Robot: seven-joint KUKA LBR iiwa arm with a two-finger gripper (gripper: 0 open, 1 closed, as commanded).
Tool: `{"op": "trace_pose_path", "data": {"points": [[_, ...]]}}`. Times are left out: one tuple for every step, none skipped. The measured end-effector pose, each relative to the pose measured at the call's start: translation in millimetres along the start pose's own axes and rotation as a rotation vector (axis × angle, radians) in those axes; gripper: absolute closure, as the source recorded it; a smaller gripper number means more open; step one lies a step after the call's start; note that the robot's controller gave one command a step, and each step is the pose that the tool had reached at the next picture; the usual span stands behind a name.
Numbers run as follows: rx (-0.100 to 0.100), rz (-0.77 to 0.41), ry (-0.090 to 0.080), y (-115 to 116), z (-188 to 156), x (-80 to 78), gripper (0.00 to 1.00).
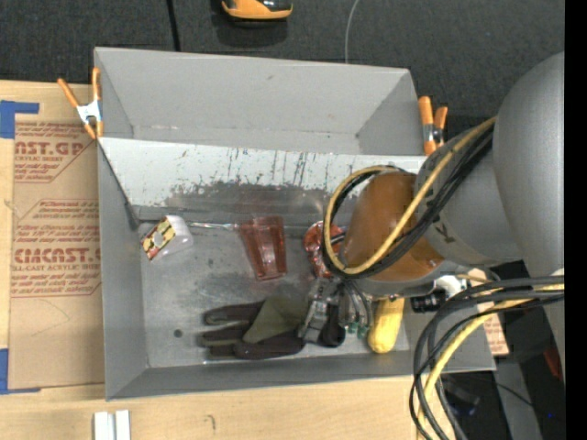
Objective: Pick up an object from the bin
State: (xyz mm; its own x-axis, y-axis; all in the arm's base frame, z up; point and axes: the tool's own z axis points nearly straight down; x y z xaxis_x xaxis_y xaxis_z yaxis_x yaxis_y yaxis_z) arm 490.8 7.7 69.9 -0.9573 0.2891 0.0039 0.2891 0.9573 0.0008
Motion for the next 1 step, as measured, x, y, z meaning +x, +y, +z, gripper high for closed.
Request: {"op": "trace_pose_path", "data": {"points": [[0.0, 0.0, 0.0, 0.0, 0.0, 0.0, 1.0]]}}
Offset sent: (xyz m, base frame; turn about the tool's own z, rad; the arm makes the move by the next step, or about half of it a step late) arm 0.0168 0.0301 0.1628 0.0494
